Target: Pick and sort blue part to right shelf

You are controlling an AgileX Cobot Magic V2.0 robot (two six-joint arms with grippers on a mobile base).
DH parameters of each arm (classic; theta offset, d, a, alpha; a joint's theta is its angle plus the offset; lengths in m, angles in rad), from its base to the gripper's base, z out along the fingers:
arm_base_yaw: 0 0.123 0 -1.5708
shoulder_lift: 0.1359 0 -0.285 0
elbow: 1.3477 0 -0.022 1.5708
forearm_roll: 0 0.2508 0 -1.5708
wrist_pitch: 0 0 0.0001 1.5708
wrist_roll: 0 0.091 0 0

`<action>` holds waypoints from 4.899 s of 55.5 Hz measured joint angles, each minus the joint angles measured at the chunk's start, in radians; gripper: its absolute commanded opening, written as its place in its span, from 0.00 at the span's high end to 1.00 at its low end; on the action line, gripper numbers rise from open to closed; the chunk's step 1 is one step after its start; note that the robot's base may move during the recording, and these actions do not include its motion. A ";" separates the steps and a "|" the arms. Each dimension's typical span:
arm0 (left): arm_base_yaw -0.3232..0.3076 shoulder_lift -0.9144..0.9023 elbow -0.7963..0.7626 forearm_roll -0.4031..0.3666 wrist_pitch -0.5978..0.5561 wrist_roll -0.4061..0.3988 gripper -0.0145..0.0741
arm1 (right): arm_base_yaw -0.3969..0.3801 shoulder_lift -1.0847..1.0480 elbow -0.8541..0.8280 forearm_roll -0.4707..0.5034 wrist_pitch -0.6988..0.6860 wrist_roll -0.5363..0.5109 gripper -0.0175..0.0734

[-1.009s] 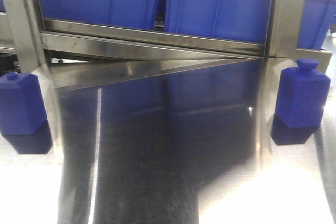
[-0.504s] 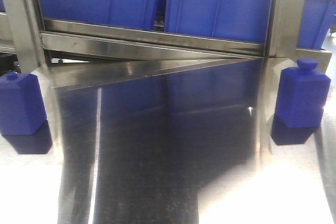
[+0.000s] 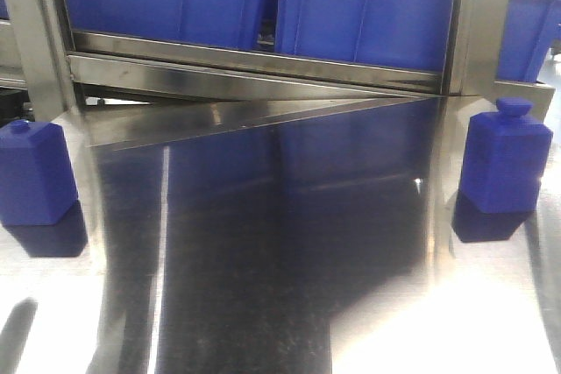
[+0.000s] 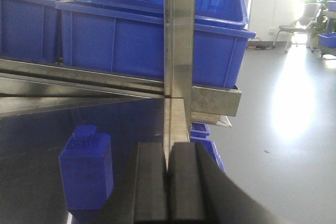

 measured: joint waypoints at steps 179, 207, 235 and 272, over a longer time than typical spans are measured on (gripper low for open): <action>-0.157 -0.431 0.314 0.343 -0.236 -0.312 0.43 | 0.000 0.210 -0.362 0.000 0.255 0.000 0.74; -0.157 -0.416 0.319 0.312 -0.339 -0.312 0.46 | 0.103 0.426 -0.599 0.088 0.596 -0.113 0.46; -0.157 -0.416 0.319 0.311 -0.355 -0.312 0.46 | 0.267 0.922 -0.903 0.167 0.757 -0.197 0.13; -0.157 -0.416 0.319 0.309 -0.358 -0.312 0.46 | 0.267 1.548 -1.229 -0.036 0.958 0.105 0.13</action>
